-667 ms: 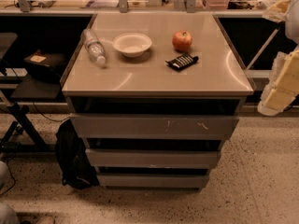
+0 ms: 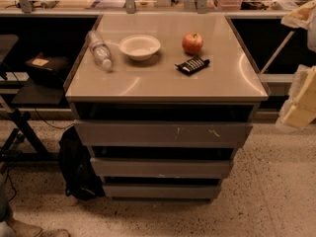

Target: Open top drawer

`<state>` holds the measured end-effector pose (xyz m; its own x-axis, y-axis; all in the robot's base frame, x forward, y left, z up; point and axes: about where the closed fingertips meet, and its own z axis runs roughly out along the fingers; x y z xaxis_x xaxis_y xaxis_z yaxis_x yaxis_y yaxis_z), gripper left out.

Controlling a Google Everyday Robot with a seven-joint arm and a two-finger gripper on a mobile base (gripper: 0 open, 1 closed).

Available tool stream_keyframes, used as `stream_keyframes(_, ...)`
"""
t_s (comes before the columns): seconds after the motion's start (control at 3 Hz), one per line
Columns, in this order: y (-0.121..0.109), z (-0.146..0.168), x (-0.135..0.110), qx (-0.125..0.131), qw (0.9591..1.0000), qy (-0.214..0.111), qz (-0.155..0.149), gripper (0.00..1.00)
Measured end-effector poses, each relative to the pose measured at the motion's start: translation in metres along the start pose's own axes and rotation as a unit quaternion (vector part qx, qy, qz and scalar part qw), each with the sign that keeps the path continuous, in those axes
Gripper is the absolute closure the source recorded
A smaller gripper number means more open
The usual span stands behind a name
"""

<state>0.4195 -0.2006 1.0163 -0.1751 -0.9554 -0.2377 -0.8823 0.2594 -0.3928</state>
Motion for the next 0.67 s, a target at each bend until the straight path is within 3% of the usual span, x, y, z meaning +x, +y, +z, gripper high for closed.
stream_keyframes(0.33,0.036,-0.014,0.022,0.03,0.9993,-0.02,0.002,0.0)
stream_keyframes(0.67,0.072,-0.006,0.055,0.066,0.9961,-0.055,0.021,0.0)
